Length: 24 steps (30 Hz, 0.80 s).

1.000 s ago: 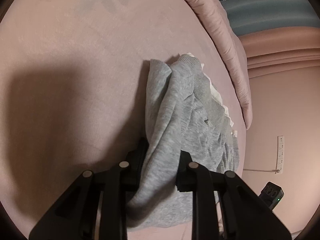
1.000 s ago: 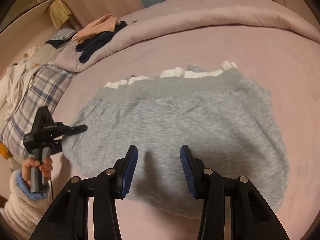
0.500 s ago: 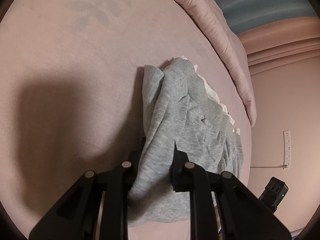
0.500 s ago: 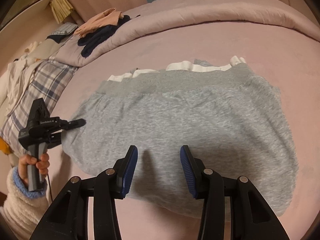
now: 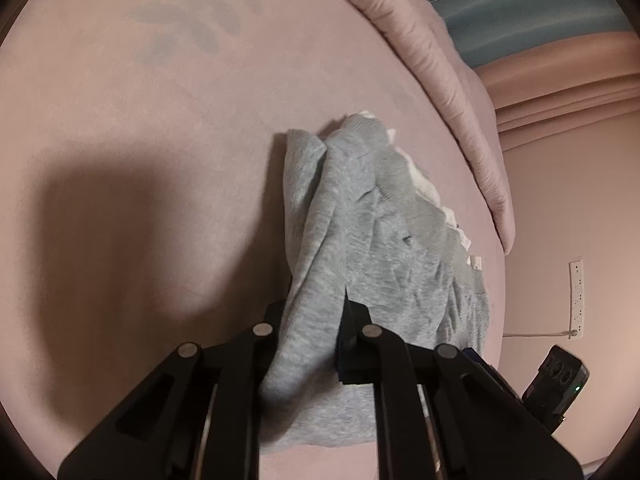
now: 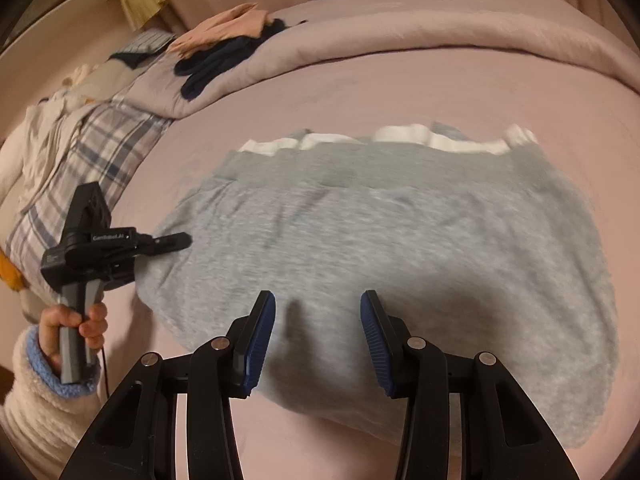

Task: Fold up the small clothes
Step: 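Lift that side with the left tool and fold it over the first fold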

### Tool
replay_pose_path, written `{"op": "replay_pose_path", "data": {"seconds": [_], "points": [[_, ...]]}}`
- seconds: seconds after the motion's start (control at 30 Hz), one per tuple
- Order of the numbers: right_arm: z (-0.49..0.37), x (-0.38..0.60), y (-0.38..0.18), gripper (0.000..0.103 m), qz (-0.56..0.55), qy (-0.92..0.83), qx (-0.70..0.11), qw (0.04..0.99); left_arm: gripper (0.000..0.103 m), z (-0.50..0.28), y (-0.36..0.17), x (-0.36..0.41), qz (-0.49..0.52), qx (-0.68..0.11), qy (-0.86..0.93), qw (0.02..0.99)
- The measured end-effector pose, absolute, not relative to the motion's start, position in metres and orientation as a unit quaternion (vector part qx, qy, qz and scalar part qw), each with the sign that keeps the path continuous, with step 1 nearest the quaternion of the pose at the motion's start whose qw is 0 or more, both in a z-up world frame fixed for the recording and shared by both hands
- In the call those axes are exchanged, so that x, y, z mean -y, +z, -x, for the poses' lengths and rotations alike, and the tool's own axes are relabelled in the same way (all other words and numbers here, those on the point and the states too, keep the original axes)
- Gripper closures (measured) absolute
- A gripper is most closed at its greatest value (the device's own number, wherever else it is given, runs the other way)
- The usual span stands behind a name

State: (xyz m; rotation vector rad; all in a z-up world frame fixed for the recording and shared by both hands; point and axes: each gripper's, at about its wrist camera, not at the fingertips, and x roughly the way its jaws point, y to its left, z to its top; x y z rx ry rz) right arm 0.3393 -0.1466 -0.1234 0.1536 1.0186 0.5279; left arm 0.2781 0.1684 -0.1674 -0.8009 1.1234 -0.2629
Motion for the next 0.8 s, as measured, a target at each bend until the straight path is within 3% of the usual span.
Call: {"op": "replay_pose_path", "data": {"seconds": [0.23,0.63,0.8], "points": [[-0.356,0.12,-0.114,0.058,-0.046,0.268,-0.47,0.84,0.093,-0.275,-0.13,-0.151,0.36,-0.478,-0.158,0.786],[-0.376,0.082,-0.154,0.058,-0.02,0.239,-0.531,0.813,0.093,-0.285,-0.091,-0.099,0.327,-0.468,-0.207,0.794],[-0.387,0.124,-0.153,0.058,-0.148,0.271,-0.542,0.782,0.093,-0.286,-0.075,-0.066,0.286,-0.47,-0.224,0.805]]}}
